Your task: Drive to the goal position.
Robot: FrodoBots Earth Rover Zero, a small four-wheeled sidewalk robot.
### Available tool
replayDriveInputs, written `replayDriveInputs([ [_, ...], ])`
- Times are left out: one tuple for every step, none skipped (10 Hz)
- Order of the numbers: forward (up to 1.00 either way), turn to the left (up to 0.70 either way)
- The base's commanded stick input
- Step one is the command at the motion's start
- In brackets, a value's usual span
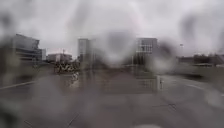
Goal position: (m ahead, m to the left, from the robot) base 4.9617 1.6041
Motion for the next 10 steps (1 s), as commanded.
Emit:
replayDriveInputs([
  [0.07, 0.0],
  [0.07, 0.0],
  [0.07, 0.0],
  [0.07, 0.0],
  [0.07, 0.0],
  [0.07, 0.0],
  [0.07, 0.0],
  [0.07, 0.0],
  [0.07, 0.0],
  [0.07, 0.0],
])
